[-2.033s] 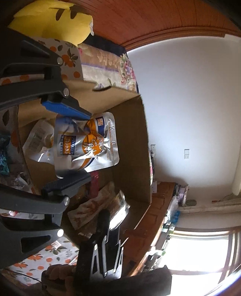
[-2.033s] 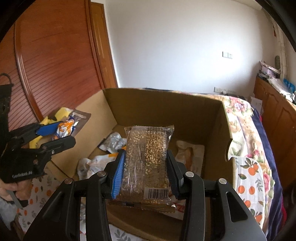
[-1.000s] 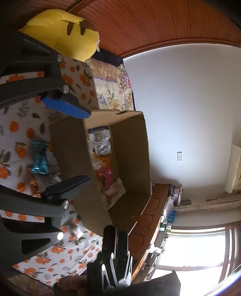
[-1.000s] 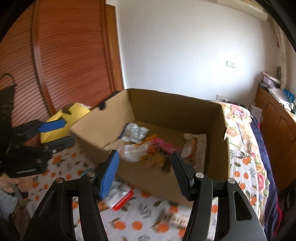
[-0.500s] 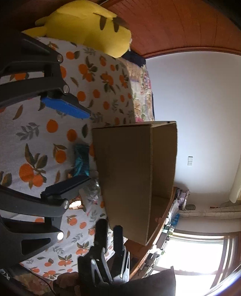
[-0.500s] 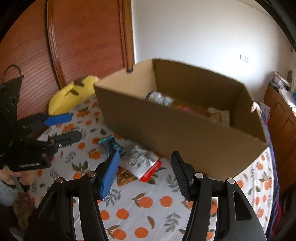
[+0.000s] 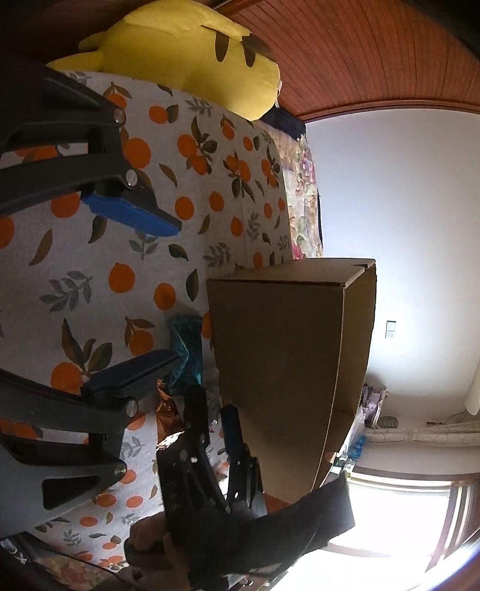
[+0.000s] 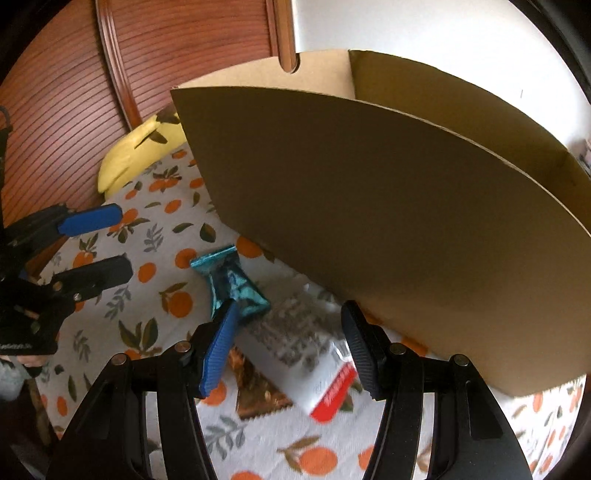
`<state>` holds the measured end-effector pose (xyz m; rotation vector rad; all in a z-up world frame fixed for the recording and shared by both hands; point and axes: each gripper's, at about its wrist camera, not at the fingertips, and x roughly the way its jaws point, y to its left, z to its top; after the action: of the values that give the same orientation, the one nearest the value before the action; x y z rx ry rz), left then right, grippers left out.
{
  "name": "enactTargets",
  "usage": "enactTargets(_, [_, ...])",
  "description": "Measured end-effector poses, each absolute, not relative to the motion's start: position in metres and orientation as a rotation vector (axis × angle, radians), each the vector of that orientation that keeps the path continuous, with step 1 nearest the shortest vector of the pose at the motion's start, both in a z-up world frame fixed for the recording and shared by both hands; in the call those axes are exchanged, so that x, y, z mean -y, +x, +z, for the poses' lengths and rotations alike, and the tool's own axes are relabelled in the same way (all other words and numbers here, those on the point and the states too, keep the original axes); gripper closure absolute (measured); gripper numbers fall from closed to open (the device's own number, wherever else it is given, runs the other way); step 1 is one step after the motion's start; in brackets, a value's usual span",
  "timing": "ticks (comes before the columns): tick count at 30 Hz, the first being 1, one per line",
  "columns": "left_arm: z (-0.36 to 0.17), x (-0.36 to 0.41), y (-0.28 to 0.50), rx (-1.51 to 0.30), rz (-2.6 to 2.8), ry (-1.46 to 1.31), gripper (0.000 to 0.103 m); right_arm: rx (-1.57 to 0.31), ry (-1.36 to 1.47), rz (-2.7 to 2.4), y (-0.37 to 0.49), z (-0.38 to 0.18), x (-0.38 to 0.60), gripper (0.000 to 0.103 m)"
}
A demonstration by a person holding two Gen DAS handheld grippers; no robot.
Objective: Organize snacks
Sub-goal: 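Grasp the white wrapper with red strip with the right gripper while the left approaches the teal candy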
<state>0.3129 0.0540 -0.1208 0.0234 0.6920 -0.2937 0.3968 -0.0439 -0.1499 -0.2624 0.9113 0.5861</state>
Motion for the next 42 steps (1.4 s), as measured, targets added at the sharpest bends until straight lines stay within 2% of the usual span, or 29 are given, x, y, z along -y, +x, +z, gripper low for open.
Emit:
enactTargets(19, [-0.122,-0.045,0.308,-0.700,-0.297,0.034,0.039,-0.954,-0.293,0.658,0.359,-0.151,0.062,0.042])
enactTargets(26, [-0.123,-0.035,0.308,-0.710,-0.308,0.030,0.039,-0.865,-0.226,0.482,0.348,-0.136,0.104,0.041])
enactTargets(36, [-0.120,-0.023,0.304,-0.707,-0.331,0.033,0.039,-0.913,-0.132,0.407,0.354,-0.152,0.124,0.040])
enactTargets(39, [-0.122,-0.023,0.305,-0.714,-0.330,0.025,0.039,-0.909,-0.125,0.391,0.349,-0.153,0.127,0.037])
enactTargets(42, [-0.125,-0.021,0.307,-0.727,-0.336,0.021,0.039,-0.915,-0.131,0.371,0.346,-0.158,0.132,0.030])
